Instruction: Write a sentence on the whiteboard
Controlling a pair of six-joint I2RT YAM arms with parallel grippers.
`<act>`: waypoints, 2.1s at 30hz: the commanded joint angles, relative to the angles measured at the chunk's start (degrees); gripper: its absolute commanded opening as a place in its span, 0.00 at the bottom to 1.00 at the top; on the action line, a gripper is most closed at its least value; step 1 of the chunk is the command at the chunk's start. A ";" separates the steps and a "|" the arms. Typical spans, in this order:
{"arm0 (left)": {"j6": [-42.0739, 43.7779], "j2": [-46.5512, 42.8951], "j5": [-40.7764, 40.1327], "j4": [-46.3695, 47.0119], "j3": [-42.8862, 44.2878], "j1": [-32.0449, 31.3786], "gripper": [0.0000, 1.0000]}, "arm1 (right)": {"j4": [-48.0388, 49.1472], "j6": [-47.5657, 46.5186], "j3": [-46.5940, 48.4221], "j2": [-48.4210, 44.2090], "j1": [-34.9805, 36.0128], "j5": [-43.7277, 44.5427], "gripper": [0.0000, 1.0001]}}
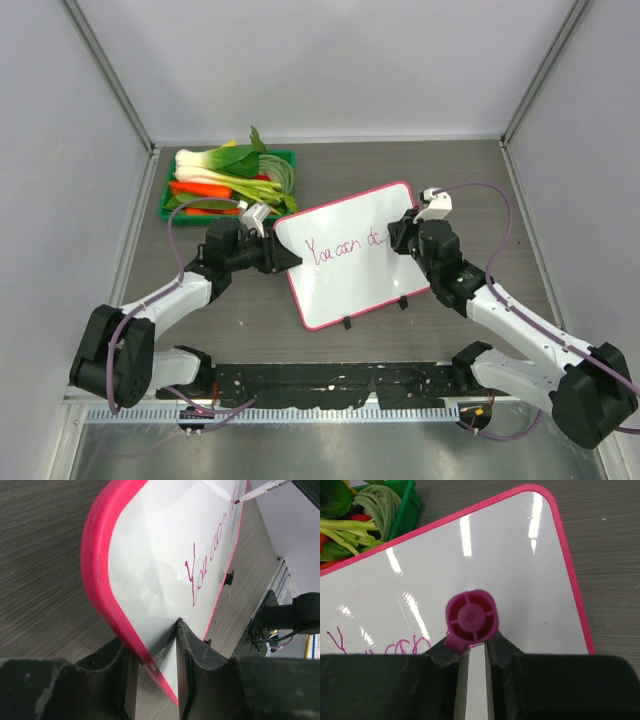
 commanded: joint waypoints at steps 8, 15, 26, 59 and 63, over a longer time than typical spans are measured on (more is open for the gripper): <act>10.63 2.17 -12.79 -3.25 -1.76 0.57 0.00 | 3.53 0.33 5.29 3.98 -0.04 2.41 0.01; 10.63 2.09 -12.79 -3.25 -1.76 0.66 0.00 | 3.88 0.94 5.73 3.98 0.05 0.65 0.01; 10.63 2.00 -12.79 -3.34 -1.76 0.65 0.00 | 4.94 -0.11 3.45 -2.87 -1.01 0.12 0.00; 10.63 2.09 -12.79 -3.25 -1.76 0.65 0.00 | 8.63 -0.64 -0.33 -1.91 -3.47 -3.22 0.01; 10.63 2.08 -12.79 -3.25 -1.85 0.66 0.00 | 8.46 -0.72 -0.42 -1.12 -3.47 -2.87 0.01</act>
